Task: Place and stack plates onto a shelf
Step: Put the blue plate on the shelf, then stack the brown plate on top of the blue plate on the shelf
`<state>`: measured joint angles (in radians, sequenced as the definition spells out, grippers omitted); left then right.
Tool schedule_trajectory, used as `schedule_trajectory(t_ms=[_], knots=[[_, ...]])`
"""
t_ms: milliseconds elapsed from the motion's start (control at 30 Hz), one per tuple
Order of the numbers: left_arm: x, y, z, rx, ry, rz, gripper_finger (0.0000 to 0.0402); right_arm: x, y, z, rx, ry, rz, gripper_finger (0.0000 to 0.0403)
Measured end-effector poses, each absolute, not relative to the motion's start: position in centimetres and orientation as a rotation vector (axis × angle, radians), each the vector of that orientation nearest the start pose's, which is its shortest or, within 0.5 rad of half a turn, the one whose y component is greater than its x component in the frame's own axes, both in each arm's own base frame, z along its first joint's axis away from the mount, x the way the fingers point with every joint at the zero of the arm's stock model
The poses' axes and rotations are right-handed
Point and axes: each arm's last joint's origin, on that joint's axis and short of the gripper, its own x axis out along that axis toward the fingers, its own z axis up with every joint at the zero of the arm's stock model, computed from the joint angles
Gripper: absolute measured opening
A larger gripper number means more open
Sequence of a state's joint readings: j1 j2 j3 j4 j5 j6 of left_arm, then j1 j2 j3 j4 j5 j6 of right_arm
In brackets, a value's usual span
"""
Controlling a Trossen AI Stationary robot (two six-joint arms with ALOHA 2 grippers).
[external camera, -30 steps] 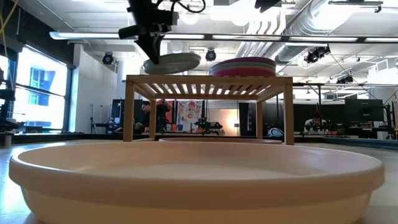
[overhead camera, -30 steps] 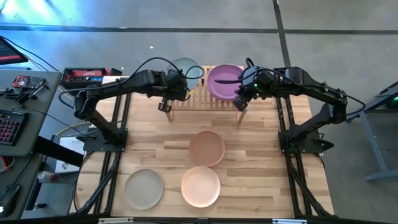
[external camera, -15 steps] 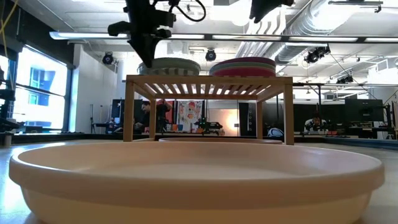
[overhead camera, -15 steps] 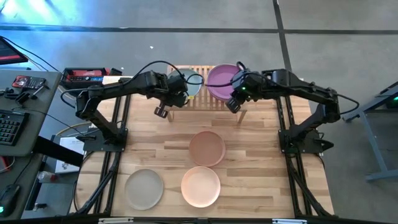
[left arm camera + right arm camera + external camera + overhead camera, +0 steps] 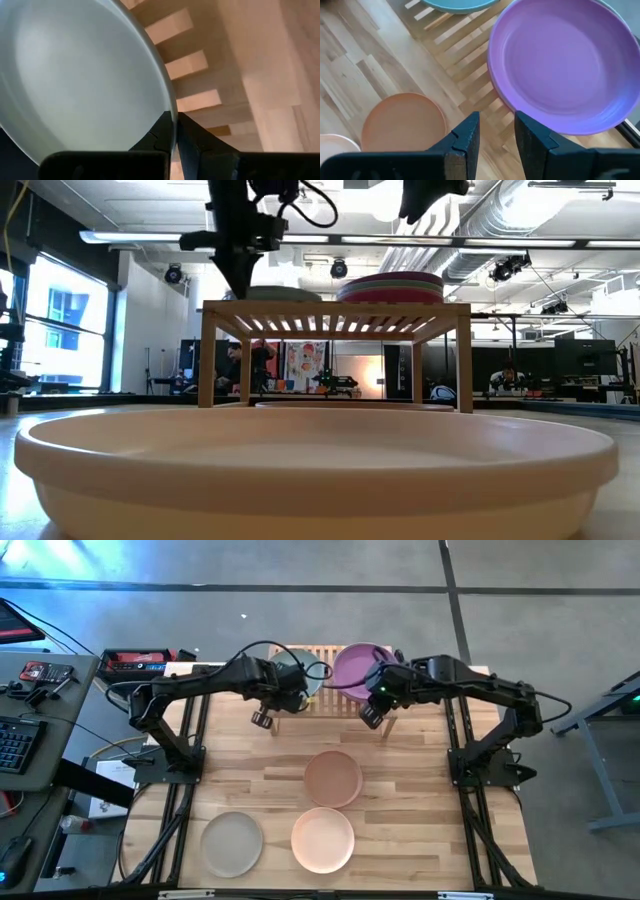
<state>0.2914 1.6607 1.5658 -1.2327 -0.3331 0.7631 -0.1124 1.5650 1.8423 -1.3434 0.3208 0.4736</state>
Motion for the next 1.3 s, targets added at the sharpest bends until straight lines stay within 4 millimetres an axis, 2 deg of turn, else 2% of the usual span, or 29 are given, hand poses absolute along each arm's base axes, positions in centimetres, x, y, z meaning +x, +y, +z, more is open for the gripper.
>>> schedule_trajectory(t_ms=[300,533,733,967,1100,1300], knots=[[30.4,10.1,30.6,0.684,1.508,0.007,0.0011,28.2,-3.1,40.9,0.287,0.951,-0.61,0.0098],[30.4,10.1,30.6,0.676,1.509,0.015,0.0041,28.2,-3.1,40.9,0.292,0.949,-0.612,0.0098],[30.3,10.1,30.6,0.612,1.508,0.105,0.0063,28.2,-3.1,40.9,0.293,0.949,-0.613,0.0098],[29.9,9.8,31.9,0.589,1.483,0.184,0.0065,28.2,-3.1,40.9,0.304,0.946,-0.618,0.0098],[29.6,9.1,33.1,0.569,1.489,0.172,0.0065,28.2,-3.1,40.9,0.32,0.944,-0.621,0.0098],[29.0,7.6,34.3,0.487,1.519,0.184,0.0065,28.3,-1.9,40.9,0.471,0.931,-0.604,0.0098]])
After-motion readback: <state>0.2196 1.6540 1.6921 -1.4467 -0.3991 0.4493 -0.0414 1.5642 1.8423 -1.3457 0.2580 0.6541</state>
